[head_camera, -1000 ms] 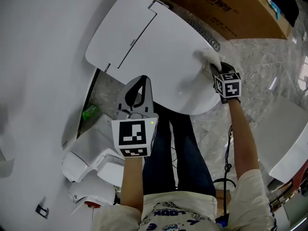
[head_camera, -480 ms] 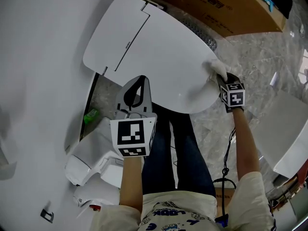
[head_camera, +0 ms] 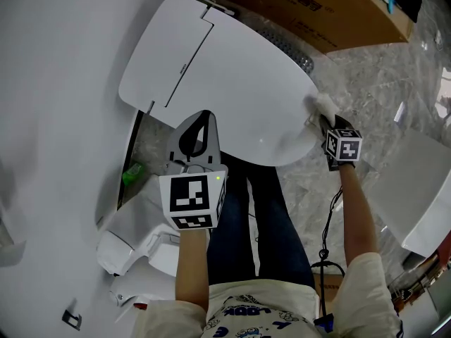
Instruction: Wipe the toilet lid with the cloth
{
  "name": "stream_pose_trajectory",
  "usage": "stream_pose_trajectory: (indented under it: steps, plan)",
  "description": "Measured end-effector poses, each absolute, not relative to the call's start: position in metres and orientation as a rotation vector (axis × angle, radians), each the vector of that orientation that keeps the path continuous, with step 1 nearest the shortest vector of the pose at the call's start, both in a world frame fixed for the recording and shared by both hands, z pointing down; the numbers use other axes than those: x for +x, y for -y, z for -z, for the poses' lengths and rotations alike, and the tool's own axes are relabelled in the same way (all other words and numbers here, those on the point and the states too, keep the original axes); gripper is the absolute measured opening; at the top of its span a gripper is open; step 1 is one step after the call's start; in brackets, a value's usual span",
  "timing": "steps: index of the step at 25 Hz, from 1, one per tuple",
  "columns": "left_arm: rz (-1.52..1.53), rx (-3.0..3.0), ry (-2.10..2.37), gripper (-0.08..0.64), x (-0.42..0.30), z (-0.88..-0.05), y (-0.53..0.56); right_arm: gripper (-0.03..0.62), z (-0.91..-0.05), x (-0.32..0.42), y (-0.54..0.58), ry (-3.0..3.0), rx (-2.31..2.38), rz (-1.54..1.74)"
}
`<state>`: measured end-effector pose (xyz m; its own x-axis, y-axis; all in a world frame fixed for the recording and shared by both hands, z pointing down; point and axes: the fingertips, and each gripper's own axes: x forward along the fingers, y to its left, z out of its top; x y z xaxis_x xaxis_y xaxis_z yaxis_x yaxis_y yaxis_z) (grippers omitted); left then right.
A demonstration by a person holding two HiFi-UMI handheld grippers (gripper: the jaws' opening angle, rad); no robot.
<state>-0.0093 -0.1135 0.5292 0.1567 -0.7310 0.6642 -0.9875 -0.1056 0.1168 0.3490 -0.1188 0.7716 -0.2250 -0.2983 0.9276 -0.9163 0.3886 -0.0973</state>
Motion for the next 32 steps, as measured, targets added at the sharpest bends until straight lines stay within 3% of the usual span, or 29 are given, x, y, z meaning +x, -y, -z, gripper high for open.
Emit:
stream_pose_trajectory:
  steps: [10,20,32]
  plan:
    - [-0.589,1.864,1.674,0.005,-0.028,-0.519,0.107,0.118,-0.736,0.31,0.135,1.801,0.984,-0.667]
    - [-0.492,1.773,1.806,0.005,-0.075,-0.487,0.104,0.118,-0.665,0.166,0.187,2.09,0.759,-0.456]
    - [-0.4,1.639,1.929,0.005,-0.148,-0.474,0.084,0.118,-0.647,-0.016,0.202,2.234,0.457,-0.326]
